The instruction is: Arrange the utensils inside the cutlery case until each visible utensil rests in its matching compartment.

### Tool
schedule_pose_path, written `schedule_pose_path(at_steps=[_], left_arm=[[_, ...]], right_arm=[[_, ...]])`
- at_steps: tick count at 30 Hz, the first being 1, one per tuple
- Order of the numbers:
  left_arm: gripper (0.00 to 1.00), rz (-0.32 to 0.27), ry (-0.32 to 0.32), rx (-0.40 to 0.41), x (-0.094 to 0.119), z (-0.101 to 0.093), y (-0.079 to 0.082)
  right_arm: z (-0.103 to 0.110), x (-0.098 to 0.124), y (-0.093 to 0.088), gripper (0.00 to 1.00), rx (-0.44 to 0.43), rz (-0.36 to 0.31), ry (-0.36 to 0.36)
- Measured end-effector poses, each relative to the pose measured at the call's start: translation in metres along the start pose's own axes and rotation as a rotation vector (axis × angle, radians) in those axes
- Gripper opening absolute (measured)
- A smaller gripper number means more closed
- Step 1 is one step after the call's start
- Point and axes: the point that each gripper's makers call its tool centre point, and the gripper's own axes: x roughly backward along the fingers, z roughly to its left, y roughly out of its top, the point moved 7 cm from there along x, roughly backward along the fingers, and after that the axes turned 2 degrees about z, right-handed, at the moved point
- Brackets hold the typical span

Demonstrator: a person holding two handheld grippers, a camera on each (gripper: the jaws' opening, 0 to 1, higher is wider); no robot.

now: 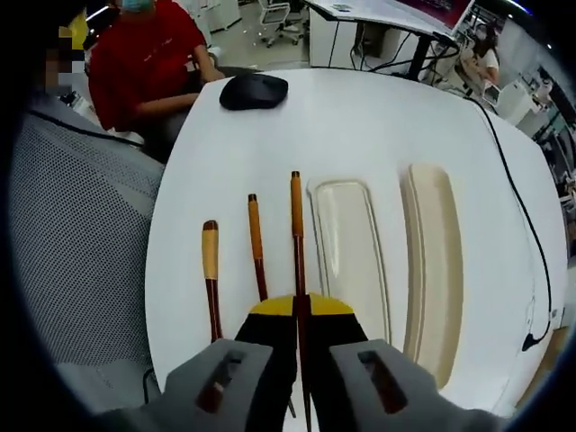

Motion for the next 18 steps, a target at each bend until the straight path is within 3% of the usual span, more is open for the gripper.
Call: schedule_pose_path(at_steps=[18], left_arm=[[0.59,-0.017,-0.001,-0.013,-0.0003,-0.0007,0.0031]], right_arm=[[-0.0069,0.0102,0.0024,0.0,-0.019,-0.048,-0.031]])
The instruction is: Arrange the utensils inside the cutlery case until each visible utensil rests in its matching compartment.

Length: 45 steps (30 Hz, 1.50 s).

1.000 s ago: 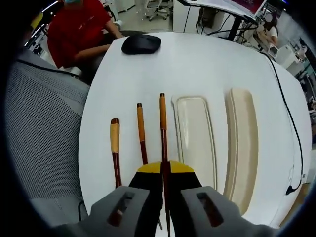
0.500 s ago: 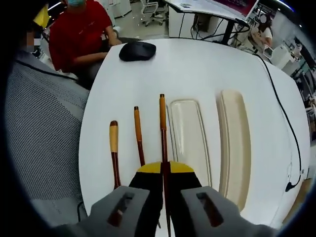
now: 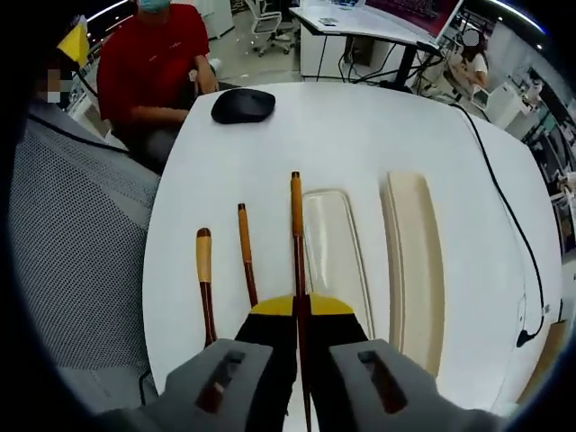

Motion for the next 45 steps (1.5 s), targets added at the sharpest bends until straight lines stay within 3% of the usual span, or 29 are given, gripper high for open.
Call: schedule_pose_path(at_steps=[15,45], left_arm=[[0.59,0.011,0.02,-0.03,0.0,0.001,0.0],[0.6,0.001,0.004,-0.042,-0.002,-0.003,0.003]], right_arm=[[-0.014,0.01,0.009,0.0,0.025,-0.018,-0.049],[-0.033,0.023,0.009,0.0,0.01,-0.028,-0.155]])
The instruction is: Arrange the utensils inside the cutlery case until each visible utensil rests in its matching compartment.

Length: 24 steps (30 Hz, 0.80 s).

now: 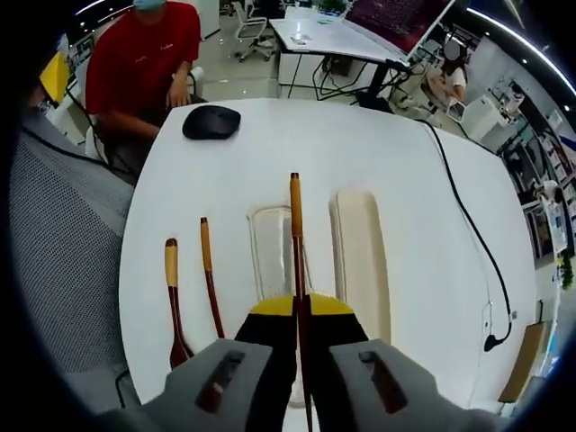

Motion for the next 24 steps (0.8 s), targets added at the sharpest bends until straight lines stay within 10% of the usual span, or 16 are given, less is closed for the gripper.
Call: schedule_pose_path(at_steps=[24], left_arm=[[0.59,0.005,0.01,-0.022,0.0,-0.001,0.001]], right_arm=[[-0.012,0.002,0.002,0.0,0.025,-0.026,-0.078]])
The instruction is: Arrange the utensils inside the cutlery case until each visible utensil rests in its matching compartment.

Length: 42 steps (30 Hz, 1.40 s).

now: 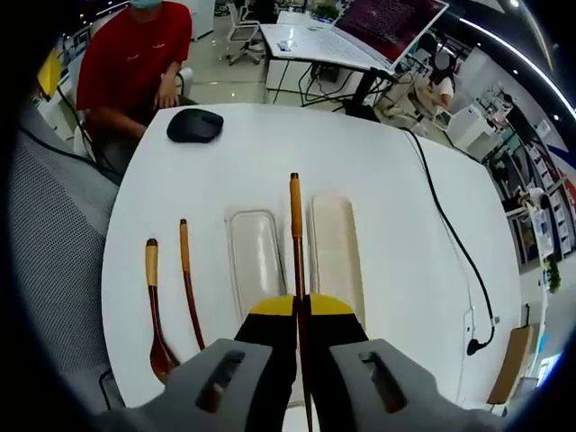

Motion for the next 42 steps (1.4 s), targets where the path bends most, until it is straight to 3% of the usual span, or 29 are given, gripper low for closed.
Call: schedule_pose_path(at_steps=[16,30,34,42], left_arm=[[0.59,-0.021,-0.027,0.087,0.0,0.003,-0.003],[0.59,-0.032,-0.023,0.104,0.001,0.004,-0.003],[0.59,-0.048,-0.035,0.155,0.002,0.006,-0.004],[0.59,-0.033,-0.031,0.139,0.0,0.005,-0.003]], right_arm=[[-0.012,-0.001,0.0,0.0,-0.005,-0.008,-0.035],[-0.022,-0.007,-0.004,0.0,-0.008,0.01,-0.045],[-0.028,-0.012,-0.006,0.0,0.001,0.027,-0.041],[-0.032,-0.02,-0.006,0.0,0.001,0.03,-0.036]])
